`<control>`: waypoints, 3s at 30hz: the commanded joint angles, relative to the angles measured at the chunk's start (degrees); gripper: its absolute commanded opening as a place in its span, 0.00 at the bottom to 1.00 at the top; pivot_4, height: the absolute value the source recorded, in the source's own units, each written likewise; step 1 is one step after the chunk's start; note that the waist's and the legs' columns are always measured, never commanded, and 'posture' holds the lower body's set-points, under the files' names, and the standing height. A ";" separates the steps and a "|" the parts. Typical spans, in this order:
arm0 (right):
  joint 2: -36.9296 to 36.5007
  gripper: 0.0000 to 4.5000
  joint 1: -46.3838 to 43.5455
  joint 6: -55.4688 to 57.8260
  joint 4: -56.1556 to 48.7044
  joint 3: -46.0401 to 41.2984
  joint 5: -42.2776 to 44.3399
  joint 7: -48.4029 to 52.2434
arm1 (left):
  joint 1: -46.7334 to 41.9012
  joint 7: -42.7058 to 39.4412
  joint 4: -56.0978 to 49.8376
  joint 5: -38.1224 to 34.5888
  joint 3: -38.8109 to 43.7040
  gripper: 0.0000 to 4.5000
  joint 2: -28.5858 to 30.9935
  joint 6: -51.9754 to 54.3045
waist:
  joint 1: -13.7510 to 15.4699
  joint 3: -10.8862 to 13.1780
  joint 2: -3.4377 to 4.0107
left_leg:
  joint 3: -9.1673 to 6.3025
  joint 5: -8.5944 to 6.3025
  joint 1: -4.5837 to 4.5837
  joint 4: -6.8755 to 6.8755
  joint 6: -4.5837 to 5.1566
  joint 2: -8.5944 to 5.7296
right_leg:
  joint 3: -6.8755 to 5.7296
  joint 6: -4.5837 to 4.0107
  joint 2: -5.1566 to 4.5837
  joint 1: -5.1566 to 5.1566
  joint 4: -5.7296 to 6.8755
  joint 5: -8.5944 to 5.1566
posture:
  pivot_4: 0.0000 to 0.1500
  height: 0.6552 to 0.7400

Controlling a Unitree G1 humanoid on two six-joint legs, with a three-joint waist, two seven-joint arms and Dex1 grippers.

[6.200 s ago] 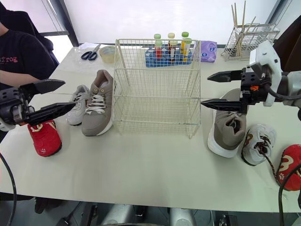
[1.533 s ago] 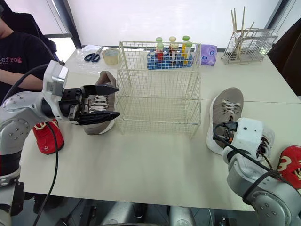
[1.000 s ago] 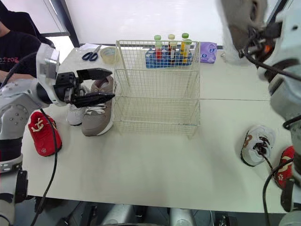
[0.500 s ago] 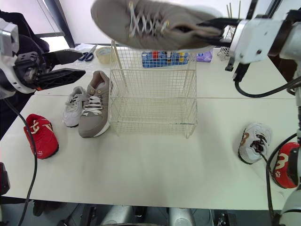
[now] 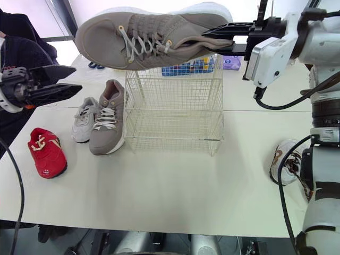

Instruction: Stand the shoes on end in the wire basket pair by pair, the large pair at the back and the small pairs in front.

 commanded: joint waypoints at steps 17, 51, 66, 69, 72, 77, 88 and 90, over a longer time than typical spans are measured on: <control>3.93 0.04 0.00 1.09 -8.54 0.51 2.07 0.20 | -9.52 -0.51 3.24 0.97 -4.49 0.58 -6.04 -1.11 | -0.11 0.00 -0.01 | 0.04 0.02 0.00 0.05 -0.03 0.00 | 0.06 0.00 0.01 -0.04 0.19 0.00 | 1.00 1.00; 22.86 0.99 18.65 99.27 -34.07 -26.31 66.64 -32.51 | -2.95 35.58 -12.92 -26.75 7.18 0.10 -30.31 4.26 | 0.12 -0.05 -0.22 | 0.46 -0.13 0.00 0.68 0.25 0.09 | 0.41 0.00 0.00 -0.07 0.76 0.02 | 1.00 1.00; 32.72 0.99 8.78 91.24 -27.31 -20.87 57.48 -31.96 | 0.65 41.60 -17.56 -33.06 4.18 0.10 -33.38 1.18 | -0.04 -0.10 -0.30 | 0.56 -0.15 -0.01 0.76 0.27 0.09 | 0.50 0.01 0.03 -0.10 0.80 0.02 | 1.00 1.00; 32.85 0.99 7.98 90.00 -25.31 -20.29 54.77 -31.37 | 1.19 42.76 -18.89 -34.54 3.46 0.10 -33.42 0.58 | 0.15 -0.10 -0.30 | 0.57 -0.15 -0.01 0.78 0.28 0.08 | 0.50 0.01 0.02 -0.08 0.79 0.02 | 1.00 1.00; 32.73 0.99 7.40 88.92 -23.44 -19.65 51.91 -31.42 | 1.71 43.79 -20.04 -36.31 2.97 0.10 -33.08 0.01 | 0.12 -0.10 -0.30 | 0.58 -0.16 0.00 0.79 0.29 0.08 | 0.51 0.01 0.02 -0.06 0.79 0.02 | 1.00 1.00; 33.61 0.99 6.19 88.39 -21.72 -20.64 51.49 -30.78 | 3.23 45.41 -20.73 -38.32 2.39 0.10 -32.35 -0.36 | 0.04 -0.10 -0.30 | 0.57 -0.17 0.00 0.77 0.30 0.08 | 0.51 0.01 0.03 -0.08 0.80 0.02 | 1.00 1.00; 34.27 0.43 3.78 91.22 -22.88 -22.89 56.53 -29.63 | 8.34 47.10 -20.97 -40.58 0.29 0.10 -30.87 -1.05 | 0.05 -0.09 -0.29 | 0.59 -0.17 0.00 0.72 0.31 0.08 | 0.55 0.01 0.03 -0.12 0.79 0.02 | 1.00 1.00; 34.38 0.36 3.75 91.61 -23.16 -23.01 56.99 -29.76 | 8.50 47.32 -20.79 -40.39 0.07 0.10 -30.41 -1.35 | 0.10 -0.09 -0.29 | 0.59 -0.23 0.00 0.73 0.40 0.08 | 0.55 0.01 0.03 -0.12 0.79 0.02 | 1.00 1.00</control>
